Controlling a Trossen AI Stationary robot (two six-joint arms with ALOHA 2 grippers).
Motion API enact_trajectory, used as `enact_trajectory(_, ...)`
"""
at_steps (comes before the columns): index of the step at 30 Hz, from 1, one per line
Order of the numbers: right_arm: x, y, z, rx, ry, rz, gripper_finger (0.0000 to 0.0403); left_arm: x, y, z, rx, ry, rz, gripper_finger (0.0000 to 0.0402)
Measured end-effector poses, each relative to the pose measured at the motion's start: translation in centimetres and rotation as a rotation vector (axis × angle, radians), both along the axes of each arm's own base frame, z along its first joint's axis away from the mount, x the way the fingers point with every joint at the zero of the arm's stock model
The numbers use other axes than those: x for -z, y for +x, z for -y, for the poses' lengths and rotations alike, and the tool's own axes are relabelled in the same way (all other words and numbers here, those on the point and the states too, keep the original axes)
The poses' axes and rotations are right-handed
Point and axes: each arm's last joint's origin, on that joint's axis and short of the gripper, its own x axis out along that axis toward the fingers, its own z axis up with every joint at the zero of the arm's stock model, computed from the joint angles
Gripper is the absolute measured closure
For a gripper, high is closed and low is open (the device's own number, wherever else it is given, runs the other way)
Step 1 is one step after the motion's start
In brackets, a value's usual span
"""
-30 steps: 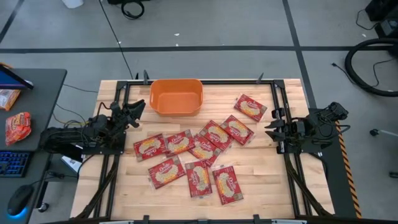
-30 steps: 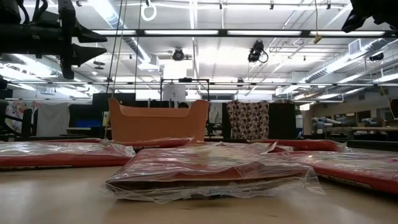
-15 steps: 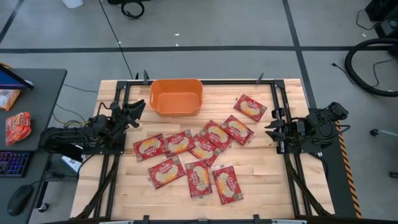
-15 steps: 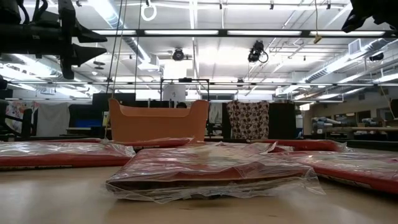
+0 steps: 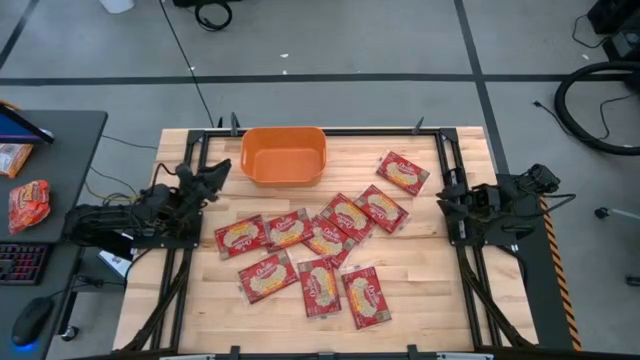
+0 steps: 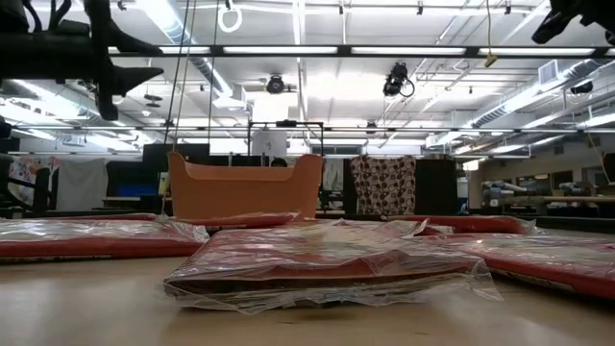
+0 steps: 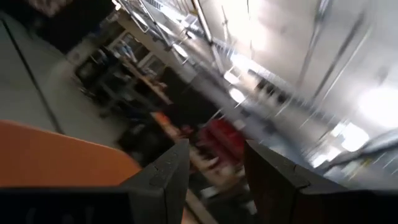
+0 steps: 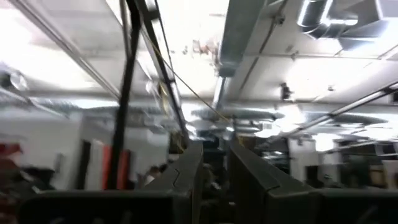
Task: Sort popcorn bags into baskets
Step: Put the red popcorn bag into the orange bin
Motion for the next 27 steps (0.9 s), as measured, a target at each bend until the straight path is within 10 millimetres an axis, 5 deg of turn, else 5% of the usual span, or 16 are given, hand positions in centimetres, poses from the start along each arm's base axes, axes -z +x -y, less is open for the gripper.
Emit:
enact_trajectory(5, -0.6, -0.5, 0.1, -0.117, 0.123, 0.069, 0.0325, -0.8, -0.4, 0.0, 0.055, -0.101, 0.199, 0.0246)
enact_trajectory(16, -0.7, -0.6, 0.5, -0.099, 0.238, 0.082, 0.0325, -0.9, -0.2, 0.2, 0.179, -0.155, 0.275, 0.0246)
enact_trajectory(27, -1.2, -1.2, 1.2, 0.037, 0.375, 0.127, 0.0325, -5.0, 1.4, 0.7, 0.356, -0.05, -0.003, 0.0246)
